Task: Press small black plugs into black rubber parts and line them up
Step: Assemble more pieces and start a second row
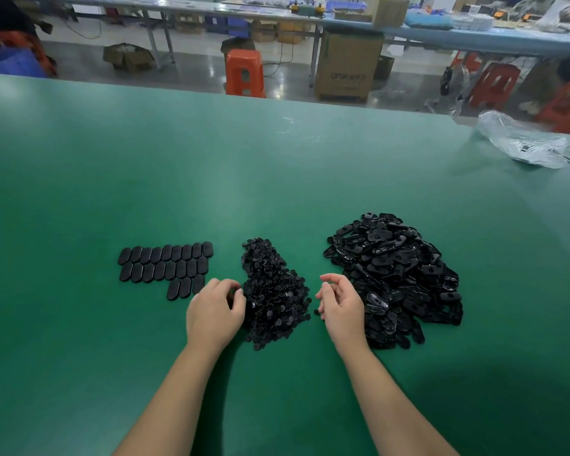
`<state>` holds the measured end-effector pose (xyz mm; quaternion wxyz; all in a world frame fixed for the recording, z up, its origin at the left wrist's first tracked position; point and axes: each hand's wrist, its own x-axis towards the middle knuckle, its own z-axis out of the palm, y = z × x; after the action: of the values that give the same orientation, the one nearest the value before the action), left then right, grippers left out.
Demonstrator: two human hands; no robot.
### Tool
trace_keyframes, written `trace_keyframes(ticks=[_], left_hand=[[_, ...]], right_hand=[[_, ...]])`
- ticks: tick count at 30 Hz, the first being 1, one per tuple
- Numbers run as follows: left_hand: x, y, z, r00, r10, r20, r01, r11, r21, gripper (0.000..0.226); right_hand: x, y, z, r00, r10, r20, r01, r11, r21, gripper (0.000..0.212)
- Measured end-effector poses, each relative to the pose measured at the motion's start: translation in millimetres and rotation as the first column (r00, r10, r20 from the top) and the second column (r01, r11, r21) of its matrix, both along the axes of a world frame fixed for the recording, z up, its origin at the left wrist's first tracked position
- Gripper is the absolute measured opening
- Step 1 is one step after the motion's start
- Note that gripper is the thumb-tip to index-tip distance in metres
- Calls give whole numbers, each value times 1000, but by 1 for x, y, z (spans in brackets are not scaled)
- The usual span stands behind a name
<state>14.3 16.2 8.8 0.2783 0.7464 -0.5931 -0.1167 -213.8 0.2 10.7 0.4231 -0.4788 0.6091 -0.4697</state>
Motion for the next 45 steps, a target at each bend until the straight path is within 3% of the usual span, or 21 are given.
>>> trace_keyframes(ticks=[7,9,10,11,13,15,17,29,35,45], left_hand=[[4,0,-5,1000,-22,4,22,1000,-9,11],[4,0,-5,1000,-19,9,19,1000,-7,9],[4,-1,-6,1000,-18,9,18,1000,-6,8],[4,-1,-6,1000,-16,11,16,1000,-5,7],[3,-1,-6,1000,-9,14,9,1000,-5,6],[3,-2,-7,1000,4,16,-4,1000,-10,6],[3,-3,-7,1000,17,16,-17,1000,-7,6],[5,-2,-4,999,23,-26,-22,1000,16,12],[5,-2,-4,997,28,-68,-29,1000,-4,16],[5,0,-3,991,28,-134,-31,999,-22,20]], right_hand=[[-6,2,16,997,55,57,-55,998,13,18],[-18,2,27,988,123,-89,-126,992,-25,18],[-27,0,33,955,161,-249,-179,983,-52,17],[-38,-2,40,877,188,-442,-238,970,-58,17],[-63,-9,52,617,244,-748,-316,948,48,21],[-84,-15,60,412,353,-840,-293,924,244,26],[-98,-18,59,332,451,-829,-278,886,371,31],[-97,-19,45,261,464,-847,-258,879,401,35],[-91,-17,44,273,345,-898,-235,929,286,36],[-82,-24,48,287,316,-904,-309,924,225,32]])
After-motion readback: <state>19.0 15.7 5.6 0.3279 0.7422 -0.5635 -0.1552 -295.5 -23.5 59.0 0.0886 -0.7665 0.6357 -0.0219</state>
